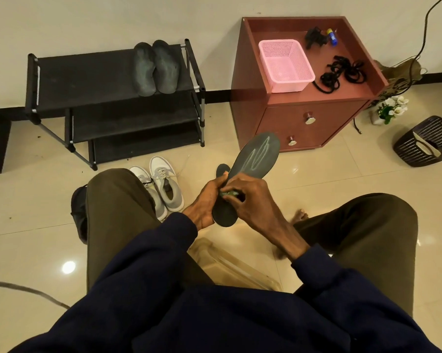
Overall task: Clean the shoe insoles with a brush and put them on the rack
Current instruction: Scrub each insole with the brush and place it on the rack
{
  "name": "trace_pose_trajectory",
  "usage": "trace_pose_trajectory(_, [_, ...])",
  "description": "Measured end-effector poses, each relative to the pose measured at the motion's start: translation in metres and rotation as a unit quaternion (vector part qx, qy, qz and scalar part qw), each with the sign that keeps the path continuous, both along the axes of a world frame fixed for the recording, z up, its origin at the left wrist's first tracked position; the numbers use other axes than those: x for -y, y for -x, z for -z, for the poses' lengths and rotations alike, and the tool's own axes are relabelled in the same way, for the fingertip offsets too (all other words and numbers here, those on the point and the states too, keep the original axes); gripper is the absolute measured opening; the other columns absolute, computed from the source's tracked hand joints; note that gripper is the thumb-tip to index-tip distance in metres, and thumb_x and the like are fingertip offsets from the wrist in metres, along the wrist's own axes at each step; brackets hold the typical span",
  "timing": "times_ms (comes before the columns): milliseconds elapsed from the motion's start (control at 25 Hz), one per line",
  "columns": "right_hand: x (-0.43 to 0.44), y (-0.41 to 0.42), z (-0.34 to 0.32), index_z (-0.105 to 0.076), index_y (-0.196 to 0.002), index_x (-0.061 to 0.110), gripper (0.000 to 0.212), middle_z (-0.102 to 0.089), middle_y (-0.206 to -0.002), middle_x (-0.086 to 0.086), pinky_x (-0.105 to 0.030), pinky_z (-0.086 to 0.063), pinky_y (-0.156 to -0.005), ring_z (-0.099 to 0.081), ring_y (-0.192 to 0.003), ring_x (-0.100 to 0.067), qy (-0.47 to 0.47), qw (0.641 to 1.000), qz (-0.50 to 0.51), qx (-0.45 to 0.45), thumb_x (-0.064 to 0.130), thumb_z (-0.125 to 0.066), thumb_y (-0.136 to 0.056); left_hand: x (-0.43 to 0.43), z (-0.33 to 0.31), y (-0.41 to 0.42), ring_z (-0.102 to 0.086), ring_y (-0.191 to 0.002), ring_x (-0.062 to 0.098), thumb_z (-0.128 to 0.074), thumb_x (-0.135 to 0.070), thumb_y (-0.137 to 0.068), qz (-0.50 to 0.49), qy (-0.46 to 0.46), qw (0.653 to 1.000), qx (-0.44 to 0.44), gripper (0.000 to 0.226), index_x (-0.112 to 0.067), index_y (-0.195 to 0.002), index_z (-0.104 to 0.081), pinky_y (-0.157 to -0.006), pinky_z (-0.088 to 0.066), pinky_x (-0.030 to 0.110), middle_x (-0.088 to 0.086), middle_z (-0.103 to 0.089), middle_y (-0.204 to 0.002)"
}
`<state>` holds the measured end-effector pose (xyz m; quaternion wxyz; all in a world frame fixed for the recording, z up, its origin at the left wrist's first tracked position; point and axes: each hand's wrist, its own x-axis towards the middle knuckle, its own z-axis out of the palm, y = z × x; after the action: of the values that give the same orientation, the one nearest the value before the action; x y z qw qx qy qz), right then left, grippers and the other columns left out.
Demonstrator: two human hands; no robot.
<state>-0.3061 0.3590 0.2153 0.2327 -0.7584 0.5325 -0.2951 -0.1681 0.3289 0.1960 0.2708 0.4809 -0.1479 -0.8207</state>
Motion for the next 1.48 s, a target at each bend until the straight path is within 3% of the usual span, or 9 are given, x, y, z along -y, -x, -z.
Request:
trace_pose_trajectory(120, [0.022,0.020,0.006,-0.078,-0.103,0.009,0.016,-0.071,-0.097,-0.004,-0.033,-0.059,-0.080,-0.065,-0.088,-0.014,0.035,0.995,0.097,-0.015,0.010,-0.080,-0.087,0.000,-0.005,0.002,-0.070,-0.068,0.027,-0.042,-0.048,-0.106,-0.006,-0.003,1.000,-0.019,0.052,-0.004,-0.112,-0.068,-0.062,-0.060,0.036,0.017,-0.071,-0.089])
trace_pose_trajectory(240, [0.027,0.030,0.008,-0.079,-0.100,0.011,0.014,-0.072,-0.095,-0.001,-0.033,-0.060,-0.074,-0.066,-0.084,-0.007,0.022,0.986,0.163,0.033,0.010,-0.080,-0.086,0.000,-0.001,0.004,-0.066,-0.078,0.033,-0.041,-0.054,-0.105,0.005,-0.008,0.999,-0.042,0.064,0.000,-0.134,-0.057,-0.071,-0.056,0.042,0.024,-0.065,-0.104])
trace_pose_trajectory(360, [0.001,0.002,0.002,-0.080,-0.101,0.013,0.016,-0.071,-0.094,0.002,-0.021,-0.057,-0.073,-0.066,-0.084,-0.005,-0.029,0.998,0.040,0.036,0.012,-0.082,-0.085,0.000,0.003,-0.001,-0.071,-0.077,0.025,-0.046,-0.048,-0.105,-0.028,-0.010,0.999,-0.025,0.049,-0.006,-0.114,-0.069,-0.067,-0.061,0.035,0.015,-0.072,-0.096])
trace_pose_trajectory(480, [-0.007,-0.004,-0.004,-0.080,-0.101,0.015,0.018,-0.071,-0.095,0.003,-0.020,-0.056,-0.077,-0.066,-0.086,-0.006,-0.057,0.997,-0.057,0.006,0.014,-0.083,-0.084,0.003,0.001,-0.006,-0.072,-0.080,0.022,-0.046,-0.048,-0.105,-0.056,-0.010,0.998,-0.025,0.047,-0.007,-0.114,-0.069,-0.070,-0.061,0.031,0.012,-0.074,-0.096])
trace_pose_trajectory(680, [0.018,0.020,0.009,-0.078,-0.098,0.006,0.014,-0.069,-0.091,-0.006,-0.039,-0.057,-0.072,-0.064,-0.080,-0.018,0.027,0.994,0.096,-0.041,0.011,-0.081,-0.085,0.003,-0.006,0.001,-0.073,-0.069,0.022,-0.038,-0.045,-0.108,-0.041,-0.006,0.999,-0.032,0.047,-0.009,-0.110,-0.067,-0.056,-0.061,0.034,0.011,-0.076,-0.086])
trace_pose_trajectory(920, [-0.008,-0.003,-0.001,-0.080,-0.096,0.014,0.014,-0.070,-0.091,0.004,-0.022,-0.056,-0.074,-0.064,-0.081,-0.004,-0.084,0.995,-0.061,-0.009,0.015,-0.085,-0.082,0.004,0.003,-0.007,-0.073,-0.081,0.023,-0.040,-0.052,-0.106,-0.065,-0.007,0.998,-0.020,0.053,-0.009,-0.114,-0.069,-0.073,-0.062,0.033,0.012,-0.075,-0.100])
trace_pose_trajectory(1160, [0.018,0.016,0.009,-0.077,-0.098,0.008,0.015,-0.069,-0.091,-0.004,-0.036,-0.058,-0.072,-0.064,-0.081,-0.014,0.019,0.995,0.095,-0.033,0.010,-0.082,-0.084,0.004,0.000,0.000,-0.075,-0.071,0.023,-0.041,-0.050,-0.106,-0.061,-0.015,0.997,-0.034,0.049,-0.010,-0.117,-0.068,-0.060,-0.062,0.035,0.012,-0.077,-0.091])
trace_pose_trajectory(1360, [-0.012,-0.006,-0.013,-0.081,-0.097,0.015,0.015,-0.071,-0.093,0.005,-0.023,-0.058,-0.075,-0.068,-0.084,-0.007,-0.143,0.985,-0.088,0.038,0.014,-0.084,-0.082,0.003,0.002,-0.008,-0.076,-0.083,0.026,-0.040,-0.053,-0.106,-0.069,-0.023,0.995,-0.062,0.055,-0.007,-0.116,-0.067,-0.071,-0.064,0.036,0.015,-0.076,-0.100])
trace_pose_trajectory(1480, [0.004,0.010,-0.011,-0.081,-0.092,0.014,0.014,-0.070,-0.089,0.003,-0.029,-0.058,-0.069,-0.066,-0.077,-0.009,-0.136,0.987,-0.079,-0.021,0.010,-0.086,-0.079,0.006,0.007,-0.007,-0.074,-0.092,0.027,-0.039,-0.056,-0.105,-0.071,-0.010,0.996,-0.047,0.057,-0.010,-0.124,-0.067,-0.078,-0.063,0.038,0.015,-0.074,-0.112])
